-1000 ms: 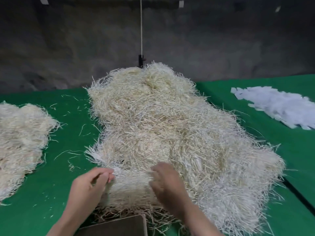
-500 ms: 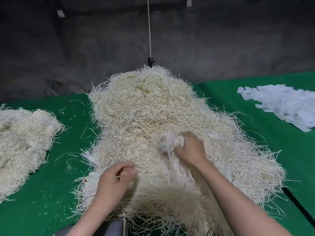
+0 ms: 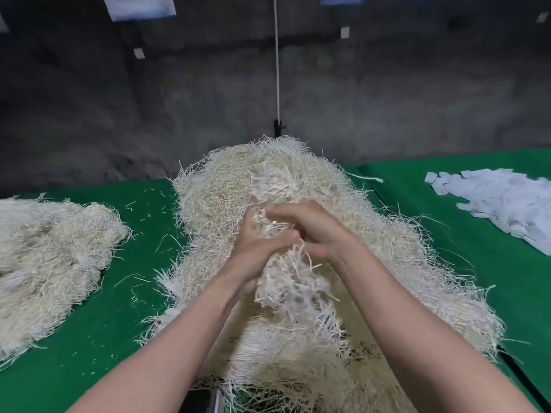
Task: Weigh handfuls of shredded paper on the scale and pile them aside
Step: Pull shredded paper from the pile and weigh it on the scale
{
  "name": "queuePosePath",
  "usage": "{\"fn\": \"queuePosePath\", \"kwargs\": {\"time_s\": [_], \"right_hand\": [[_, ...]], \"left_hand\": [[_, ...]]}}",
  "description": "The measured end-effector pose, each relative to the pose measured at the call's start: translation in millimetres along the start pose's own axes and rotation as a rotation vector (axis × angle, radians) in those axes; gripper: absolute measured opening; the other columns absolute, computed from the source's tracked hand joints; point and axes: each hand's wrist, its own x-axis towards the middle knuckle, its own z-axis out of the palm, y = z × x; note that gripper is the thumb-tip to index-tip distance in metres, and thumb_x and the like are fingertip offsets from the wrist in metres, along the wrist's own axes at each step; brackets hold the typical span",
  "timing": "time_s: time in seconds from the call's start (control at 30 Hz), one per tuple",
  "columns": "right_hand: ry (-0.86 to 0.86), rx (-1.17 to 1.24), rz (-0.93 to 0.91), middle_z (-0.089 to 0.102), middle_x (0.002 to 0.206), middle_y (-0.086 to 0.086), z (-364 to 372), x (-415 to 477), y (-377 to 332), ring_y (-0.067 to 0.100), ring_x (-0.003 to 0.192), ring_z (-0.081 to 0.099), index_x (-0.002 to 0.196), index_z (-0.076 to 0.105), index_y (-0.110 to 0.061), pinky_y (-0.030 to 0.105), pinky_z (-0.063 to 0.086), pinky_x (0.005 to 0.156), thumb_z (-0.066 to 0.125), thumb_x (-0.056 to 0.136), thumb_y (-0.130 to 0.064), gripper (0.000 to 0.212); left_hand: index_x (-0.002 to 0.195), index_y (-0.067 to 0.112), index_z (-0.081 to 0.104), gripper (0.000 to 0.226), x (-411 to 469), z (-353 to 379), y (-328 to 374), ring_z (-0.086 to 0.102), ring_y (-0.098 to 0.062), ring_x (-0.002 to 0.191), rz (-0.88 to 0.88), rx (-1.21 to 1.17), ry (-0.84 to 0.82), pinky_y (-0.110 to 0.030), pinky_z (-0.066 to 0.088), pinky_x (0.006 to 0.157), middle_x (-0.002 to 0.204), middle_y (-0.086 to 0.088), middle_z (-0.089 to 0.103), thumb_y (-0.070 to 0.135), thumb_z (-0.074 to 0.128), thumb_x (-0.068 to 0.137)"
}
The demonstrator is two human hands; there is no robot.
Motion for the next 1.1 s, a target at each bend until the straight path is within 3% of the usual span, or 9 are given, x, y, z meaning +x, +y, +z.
{"fn": "queuePosePath", "kwargs": {"time_s": [0.07, 0.17, 0.3, 0.43, 0.57, 0.87, 0.97, 1.03, 1.1], "right_hand": [[-0.068, 0.092, -0.04, 0.069, 0.086, 0.002, -17, -6, -3, 0.008, 0.064, 0.066, 0.104, 0.059, -0.01, 0.019, 0.055, 0.06, 0.076, 0.066, -0.022, 0.044], [0.201, -0.265, -0.24, 0.059, 0.121, -0.006, -50, -8, 6, 0.012, 0.109, 0.058, 0.133, 0.046, -0.024, 0.034, 0.048, 0.096, 0.081, 0.065, -0.027, 0.077], [-0.131, -0.519, -0.175, 0.018, 0.153, -0.011, -41, -6, 58, 0.011, 0.136, 0.026, 0.136, 0.013, -0.062, 0.035, 0.032, 0.108, 0.084, 0.054, -0.045, 0.109], [0.029, -0.971, -0.082, 0.039, 0.146, 0.0, -39, 6, 141, 0.02, 0.131, 0.042, 0.143, 0.035, -0.021, 0.04, 0.037, 0.107, 0.063, 0.084, -0.048, 0.07], [0.158, -1.241, -0.023, 0.04, 0.146, 0.004, -79, -3, 166, 0.021, 0.135, 0.036, 0.143, 0.037, -0.02, 0.034, 0.03, 0.111, 0.054, 0.091, -0.048, 0.061], [0.158, -1.196, -0.392, -0.006, 0.14, -0.033, -35, -17, 103, 0.0, 0.137, -0.014, 0.136, 0.013, -0.044, 0.037, -0.017, 0.112, 0.066, 0.073, -0.023, 0.086], [0.067, -0.713, -0.122, -0.004, 0.151, -0.023, -8, -9, 102, 0.016, 0.144, 0.002, 0.145, 0.006, -0.045, 0.048, 0.015, 0.116, 0.059, 0.077, 0.005, 0.099], [0.144, -0.425, -0.198, 0.026, 0.151, -0.005, -3, -7, 98, 0.017, 0.113, 0.055, 0.129, 0.041, -0.039, 0.033, 0.056, 0.076, 0.054, 0.082, 0.009, 0.068], [0.289, -0.309, -0.337, 0.048, 0.13, -0.004, -5, -7, 91, 0.0, 0.058, 0.056, 0.102, 0.051, -0.039, 0.016, 0.042, 0.044, 0.056, 0.085, 0.0, 0.043]], "left_hand": [[0.146, 0.02, 0.024, 0.109, 5, -12, 0, 0.057, -0.032, 0.115, -0.044, 0.004, 0.153, -0.048, 0.049, 0.095, 0.138, -0.018, 0.048, 0.017, 0.084, 0.056], [0.148, 0.009, 0.019, 0.099, 5, -39, -5, 0.038, -0.027, 0.132, -0.096, 0.111, 0.225, -0.049, 0.032, 0.109, 0.149, -0.014, 0.033, 0.021, 0.078, 0.069], [0.13, 0.008, 0.05, 0.082, 0, -46, 8, 0.042, -0.026, 0.129, -0.093, 0.022, 0.102, -0.052, 0.029, 0.11, 0.148, -0.014, 0.037, 0.036, 0.081, 0.06], [0.147, 0.012, 0.028, 0.111, 2, -53, 17, 0.031, -0.025, 0.137, -0.031, 0.065, 0.173, -0.048, 0.021, 0.111, 0.151, -0.008, 0.032, 0.035, 0.081, 0.052], [0.148, 0.013, 0.022, 0.109, -6, -63, -1, 0.036, -0.028, 0.134, -0.086, 0.079, 0.251, -0.048, 0.023, 0.111, 0.143, -0.009, 0.04, 0.017, 0.08, 0.056], [0.107, 0.019, 0.056, 0.051, -17, -72, 6, 0.023, -0.023, 0.141, -0.131, -0.032, 0.157, -0.047, 0.013, 0.114, 0.151, -0.007, 0.031, 0.024, 0.071, 0.058], [0.11, 0.022, 0.05, 0.061, -22, -65, 5, 0.02, -0.024, 0.142, -0.124, -0.104, 0.116, -0.048, 0.014, 0.114, 0.153, -0.007, 0.026, 0.03, 0.073, 0.054], [0.126, 0.016, 0.049, 0.081, -22, -60, 3, 0.025, -0.03, 0.14, -0.149, -0.12, 0.079, -0.054, 0.016, 0.115, 0.151, -0.014, 0.031, 0.032, 0.077, 0.052], [0.142, 0.0, 0.033, 0.102, -23, -62, -2, 0.03, -0.034, 0.138, -0.152, -0.114, 0.127, -0.055, 0.015, 0.115, 0.148, -0.018, 0.035, 0.026, 0.077, 0.054]]}}
